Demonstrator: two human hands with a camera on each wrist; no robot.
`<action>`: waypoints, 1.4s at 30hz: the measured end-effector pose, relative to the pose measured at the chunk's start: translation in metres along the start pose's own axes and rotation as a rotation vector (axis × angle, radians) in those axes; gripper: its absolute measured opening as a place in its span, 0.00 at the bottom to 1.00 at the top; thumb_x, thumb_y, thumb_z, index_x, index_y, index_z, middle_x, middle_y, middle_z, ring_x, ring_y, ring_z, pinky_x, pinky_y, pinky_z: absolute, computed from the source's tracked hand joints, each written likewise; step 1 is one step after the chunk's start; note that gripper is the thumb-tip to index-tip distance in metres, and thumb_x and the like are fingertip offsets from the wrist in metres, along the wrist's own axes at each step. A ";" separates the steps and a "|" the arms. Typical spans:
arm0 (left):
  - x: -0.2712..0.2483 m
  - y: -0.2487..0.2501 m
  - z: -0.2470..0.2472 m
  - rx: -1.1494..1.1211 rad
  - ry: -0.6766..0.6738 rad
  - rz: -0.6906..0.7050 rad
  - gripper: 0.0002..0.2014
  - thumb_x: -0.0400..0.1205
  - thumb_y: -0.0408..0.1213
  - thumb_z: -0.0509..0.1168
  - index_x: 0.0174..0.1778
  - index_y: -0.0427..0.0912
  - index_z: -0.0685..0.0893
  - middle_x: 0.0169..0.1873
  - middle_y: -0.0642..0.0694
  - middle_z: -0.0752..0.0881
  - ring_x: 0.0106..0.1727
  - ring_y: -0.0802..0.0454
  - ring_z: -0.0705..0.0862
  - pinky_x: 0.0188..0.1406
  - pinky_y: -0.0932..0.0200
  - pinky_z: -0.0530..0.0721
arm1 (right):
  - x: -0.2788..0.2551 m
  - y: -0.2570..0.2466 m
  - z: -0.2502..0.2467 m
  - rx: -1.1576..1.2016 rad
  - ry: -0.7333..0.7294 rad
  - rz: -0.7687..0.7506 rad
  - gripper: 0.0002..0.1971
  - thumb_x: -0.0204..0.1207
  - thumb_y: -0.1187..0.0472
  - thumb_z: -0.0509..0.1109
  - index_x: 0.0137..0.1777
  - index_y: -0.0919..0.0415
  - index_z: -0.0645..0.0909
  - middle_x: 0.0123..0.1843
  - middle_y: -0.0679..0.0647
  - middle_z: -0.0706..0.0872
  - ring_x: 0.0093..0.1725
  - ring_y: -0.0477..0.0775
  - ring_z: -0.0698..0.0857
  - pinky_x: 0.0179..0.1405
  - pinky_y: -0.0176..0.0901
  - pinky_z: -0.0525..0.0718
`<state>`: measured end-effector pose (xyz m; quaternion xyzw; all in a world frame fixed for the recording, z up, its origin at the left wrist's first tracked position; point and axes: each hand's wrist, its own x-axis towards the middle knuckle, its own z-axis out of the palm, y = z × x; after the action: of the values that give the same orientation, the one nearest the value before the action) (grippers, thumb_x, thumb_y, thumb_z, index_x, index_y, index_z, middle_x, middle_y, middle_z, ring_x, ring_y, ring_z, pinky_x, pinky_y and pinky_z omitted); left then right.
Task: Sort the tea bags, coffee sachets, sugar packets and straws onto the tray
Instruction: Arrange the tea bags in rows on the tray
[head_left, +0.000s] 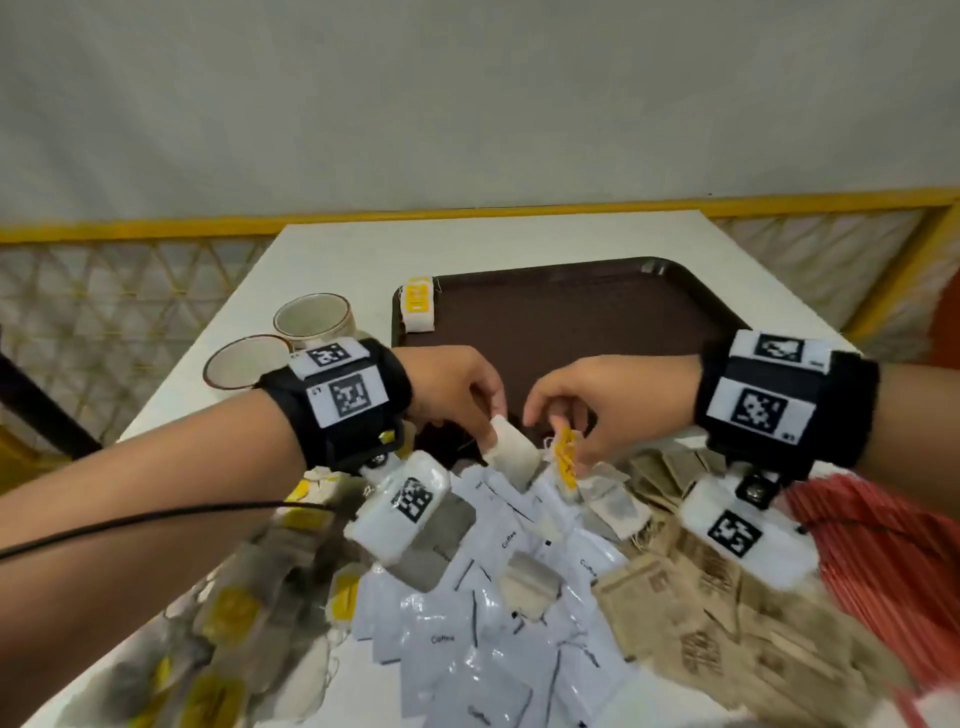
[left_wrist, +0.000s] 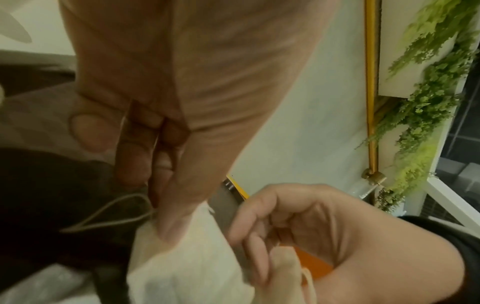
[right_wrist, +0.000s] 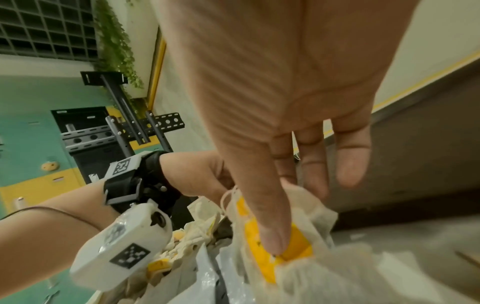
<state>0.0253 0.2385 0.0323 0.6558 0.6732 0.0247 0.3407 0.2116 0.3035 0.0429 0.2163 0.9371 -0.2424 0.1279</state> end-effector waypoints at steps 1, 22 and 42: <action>-0.001 0.002 0.001 0.004 0.011 -0.008 0.07 0.73 0.38 0.76 0.44 0.50 0.86 0.34 0.56 0.85 0.31 0.64 0.81 0.29 0.69 0.80 | 0.000 0.001 0.002 0.008 0.016 -0.006 0.20 0.66 0.61 0.81 0.57 0.49 0.80 0.43 0.49 0.85 0.38 0.42 0.81 0.37 0.34 0.79; -0.031 0.002 0.005 -0.502 0.398 0.008 0.01 0.76 0.26 0.71 0.41 0.33 0.88 0.34 0.40 0.89 0.34 0.52 0.87 0.42 0.57 0.89 | -0.028 0.007 -0.009 0.443 0.338 -0.036 0.09 0.74 0.68 0.74 0.48 0.53 0.83 0.48 0.54 0.90 0.45 0.53 0.89 0.45 0.46 0.90; -0.053 0.024 0.012 -0.688 0.355 0.203 0.10 0.76 0.32 0.71 0.52 0.34 0.86 0.40 0.40 0.88 0.36 0.53 0.84 0.39 0.64 0.87 | -0.020 -0.019 0.000 0.759 0.448 -0.081 0.10 0.70 0.74 0.75 0.45 0.61 0.82 0.42 0.57 0.87 0.37 0.45 0.86 0.39 0.39 0.88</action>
<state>0.0474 0.1888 0.0576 0.5521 0.6056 0.3953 0.4149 0.2201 0.2815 0.0570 0.2583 0.7940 -0.5212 -0.1767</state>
